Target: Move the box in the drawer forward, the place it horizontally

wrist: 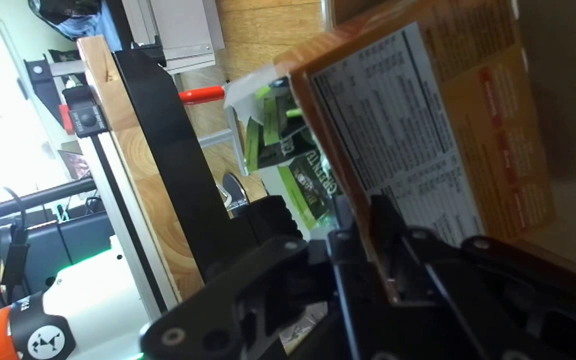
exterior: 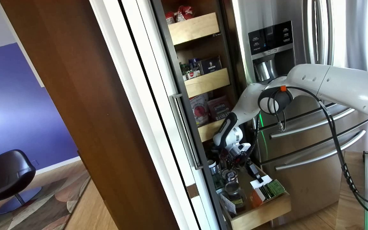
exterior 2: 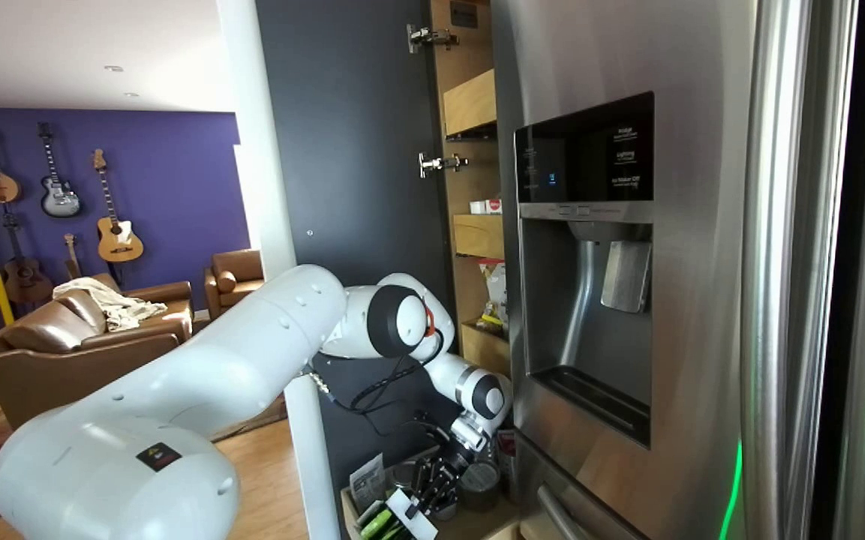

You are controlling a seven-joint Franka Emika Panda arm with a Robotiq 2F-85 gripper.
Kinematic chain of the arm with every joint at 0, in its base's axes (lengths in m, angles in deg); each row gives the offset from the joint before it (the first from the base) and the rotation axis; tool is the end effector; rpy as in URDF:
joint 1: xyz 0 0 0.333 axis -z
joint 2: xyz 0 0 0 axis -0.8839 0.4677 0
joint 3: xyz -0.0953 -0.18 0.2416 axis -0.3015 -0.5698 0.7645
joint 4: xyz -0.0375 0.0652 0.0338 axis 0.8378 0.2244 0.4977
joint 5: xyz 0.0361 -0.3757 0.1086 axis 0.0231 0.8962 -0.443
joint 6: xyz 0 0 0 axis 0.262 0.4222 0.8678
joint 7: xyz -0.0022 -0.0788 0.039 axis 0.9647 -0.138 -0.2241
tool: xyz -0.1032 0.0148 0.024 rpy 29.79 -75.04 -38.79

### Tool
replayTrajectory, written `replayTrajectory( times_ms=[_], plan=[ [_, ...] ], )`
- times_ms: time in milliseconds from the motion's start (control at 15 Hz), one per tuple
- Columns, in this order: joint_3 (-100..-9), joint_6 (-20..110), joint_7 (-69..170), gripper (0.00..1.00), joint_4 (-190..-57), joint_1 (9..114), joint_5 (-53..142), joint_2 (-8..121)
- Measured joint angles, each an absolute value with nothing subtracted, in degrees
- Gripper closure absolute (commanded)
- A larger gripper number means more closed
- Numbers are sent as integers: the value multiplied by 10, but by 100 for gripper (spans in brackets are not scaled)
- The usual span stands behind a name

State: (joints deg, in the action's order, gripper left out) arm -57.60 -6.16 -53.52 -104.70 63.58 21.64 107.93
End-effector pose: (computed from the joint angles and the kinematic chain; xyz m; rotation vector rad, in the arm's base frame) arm 0.5894 -0.0408 -0.0004 1.0664 -2.0620 -0.9938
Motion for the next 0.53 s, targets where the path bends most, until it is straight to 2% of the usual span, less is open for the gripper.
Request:
replayTrajectory(
  times_ms=[400,533],
  plan=[
    [-564,-47,-534,6,-1040,633,215,1075],
    [-563,-29,-531,0,-1043,626,219,1069]
  ],
)
